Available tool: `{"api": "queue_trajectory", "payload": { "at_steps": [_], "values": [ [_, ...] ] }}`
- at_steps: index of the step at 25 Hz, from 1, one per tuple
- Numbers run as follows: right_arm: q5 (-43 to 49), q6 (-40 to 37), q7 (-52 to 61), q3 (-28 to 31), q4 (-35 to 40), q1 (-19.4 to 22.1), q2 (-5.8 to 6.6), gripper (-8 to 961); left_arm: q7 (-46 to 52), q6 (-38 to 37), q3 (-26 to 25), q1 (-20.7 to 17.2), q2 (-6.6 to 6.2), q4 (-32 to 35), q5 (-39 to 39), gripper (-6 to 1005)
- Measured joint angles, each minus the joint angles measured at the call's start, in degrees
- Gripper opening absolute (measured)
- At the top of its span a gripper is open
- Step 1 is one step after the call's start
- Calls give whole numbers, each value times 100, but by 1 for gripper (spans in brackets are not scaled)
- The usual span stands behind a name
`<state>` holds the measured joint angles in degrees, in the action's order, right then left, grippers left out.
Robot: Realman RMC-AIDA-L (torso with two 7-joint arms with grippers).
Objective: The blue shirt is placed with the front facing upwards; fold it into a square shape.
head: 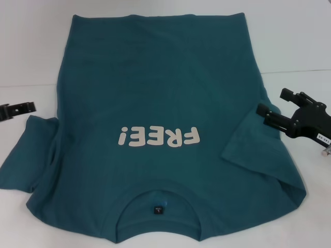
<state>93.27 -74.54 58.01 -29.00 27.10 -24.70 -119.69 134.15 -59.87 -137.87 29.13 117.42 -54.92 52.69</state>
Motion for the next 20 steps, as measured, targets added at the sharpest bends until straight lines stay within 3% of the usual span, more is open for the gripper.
{"api": "queue_trajectory", "payload": {
  "at_steps": [4, 9, 14, 20],
  "values": [
    [-15, -2, -18, 0, -36, -13, -2, 919, 449, -302, 86, 161, -189, -189, -672, 841],
    [-34, 20, -69, 0, -81, -30, -2, 919, 821, -1024, 66, 467, -296, -367, -1198, 841],
    [-101, -2, -97, 0, -164, -44, -2, 920, 872, -1610, 231, 566, -279, -450, -1489, 841],
    [-145, -10, -103, 0, -206, -88, -2, 920, 835, -1446, 200, 483, -126, -567, -1832, 841]
  ]
}}
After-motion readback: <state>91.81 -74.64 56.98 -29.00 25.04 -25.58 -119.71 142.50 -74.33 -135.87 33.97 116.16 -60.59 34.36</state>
